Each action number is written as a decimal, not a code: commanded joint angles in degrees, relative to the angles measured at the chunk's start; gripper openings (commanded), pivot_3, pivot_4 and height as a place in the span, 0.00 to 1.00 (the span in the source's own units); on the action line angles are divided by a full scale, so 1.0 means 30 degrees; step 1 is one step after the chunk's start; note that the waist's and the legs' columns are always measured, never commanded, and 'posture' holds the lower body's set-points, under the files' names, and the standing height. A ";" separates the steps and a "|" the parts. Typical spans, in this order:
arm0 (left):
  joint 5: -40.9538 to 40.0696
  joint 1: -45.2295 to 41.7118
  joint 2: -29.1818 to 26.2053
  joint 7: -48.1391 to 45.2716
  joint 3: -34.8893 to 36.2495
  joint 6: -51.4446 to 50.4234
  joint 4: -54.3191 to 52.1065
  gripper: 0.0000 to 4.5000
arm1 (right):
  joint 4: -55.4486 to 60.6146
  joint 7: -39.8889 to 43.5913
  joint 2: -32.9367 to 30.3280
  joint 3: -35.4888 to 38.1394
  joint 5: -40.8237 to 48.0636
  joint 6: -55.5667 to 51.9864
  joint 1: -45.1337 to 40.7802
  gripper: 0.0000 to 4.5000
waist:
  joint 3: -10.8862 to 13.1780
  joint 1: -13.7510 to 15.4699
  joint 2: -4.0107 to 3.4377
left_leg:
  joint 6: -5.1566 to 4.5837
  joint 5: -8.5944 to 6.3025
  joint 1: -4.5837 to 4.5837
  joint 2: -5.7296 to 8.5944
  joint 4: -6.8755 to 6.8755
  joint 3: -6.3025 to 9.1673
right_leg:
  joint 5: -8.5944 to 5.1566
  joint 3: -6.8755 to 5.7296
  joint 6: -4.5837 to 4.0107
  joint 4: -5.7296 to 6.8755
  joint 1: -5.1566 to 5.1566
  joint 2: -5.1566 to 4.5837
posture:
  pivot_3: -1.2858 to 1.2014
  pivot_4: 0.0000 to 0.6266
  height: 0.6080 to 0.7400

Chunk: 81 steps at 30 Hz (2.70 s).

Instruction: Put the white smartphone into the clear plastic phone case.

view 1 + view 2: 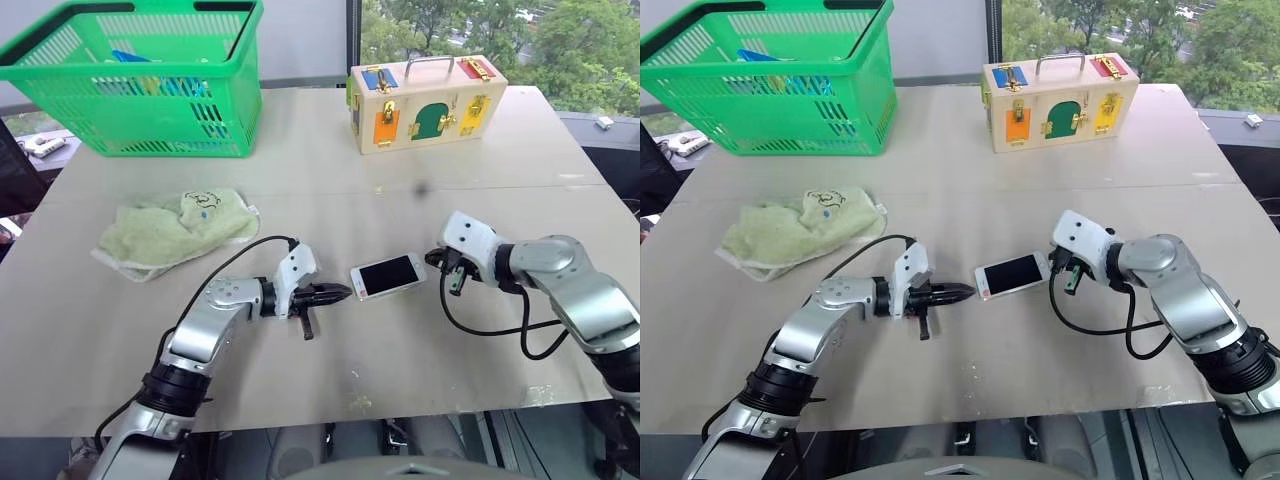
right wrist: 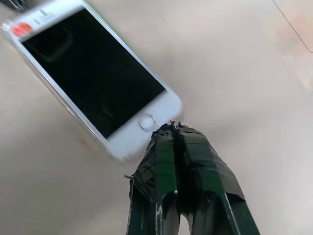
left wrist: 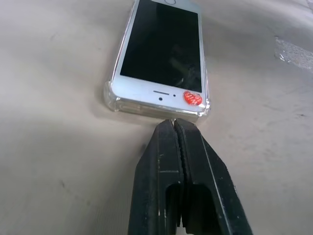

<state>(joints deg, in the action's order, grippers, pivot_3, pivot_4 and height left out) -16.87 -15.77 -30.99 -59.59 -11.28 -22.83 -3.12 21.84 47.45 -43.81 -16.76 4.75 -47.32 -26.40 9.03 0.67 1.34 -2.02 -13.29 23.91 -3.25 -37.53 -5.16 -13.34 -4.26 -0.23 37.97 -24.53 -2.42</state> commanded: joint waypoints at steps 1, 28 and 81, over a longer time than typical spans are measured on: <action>-0.0003 -0.0262 -0.0017 0.0075 0.0093 0.0125 -0.0385 0.00 | 0.0055 -0.0108 -0.0001 -0.0857 -0.0676 0.0224 -0.0476 0.01 | 0.0000 -0.0015 0.0000 | 0.0000 0.0000 0.0000 -0.0001 0.0000 0.0001 | 0.0000 0.0000 0.0000 0.0000 0.0000 0.0003 | 0.52 0.24 1.00; -0.1087 -0.1377 0.0073 0.0453 0.0956 -0.1128 -0.1234 0.00 | 0.0155 -0.1302 0.1105 0.2313 0.1290 -0.0609 -0.0121 0.01 | 0.0001 0.0049 0.0002 | 0.0000 0.0001 0.0006 0.0013 -0.0004 -0.0008 | 0.0003 0.0007 0.0003 0.0004 0.0000 -0.0008 | 0.52 0.24 1.00; 0.0637 -0.1090 -0.0317 0.0325 -0.0329 -0.0570 0.0906 0.00 | -0.1290 -0.0595 0.1989 -0.0204 0.1068 0.0828 -0.0379 0.01 | -0.0002 -0.0269 0.0003 | 0.0002 0.0002 -0.0026 -0.0003 -0.0012 -0.0041 | 0.0008 0.0102 0.0006 0.0027 -0.0001 0.0045 | 0.52 0.24 1.00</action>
<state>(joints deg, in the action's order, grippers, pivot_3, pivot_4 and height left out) -15.91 -18.67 -32.13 -59.03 -11.88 -25.00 -1.17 16.69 44.67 -38.11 -17.03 7.44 -45.56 -26.39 9.02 -0.14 1.35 -2.01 -13.29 23.82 -3.26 -37.57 -5.28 -13.32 -3.95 -0.21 38.06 -24.54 -2.28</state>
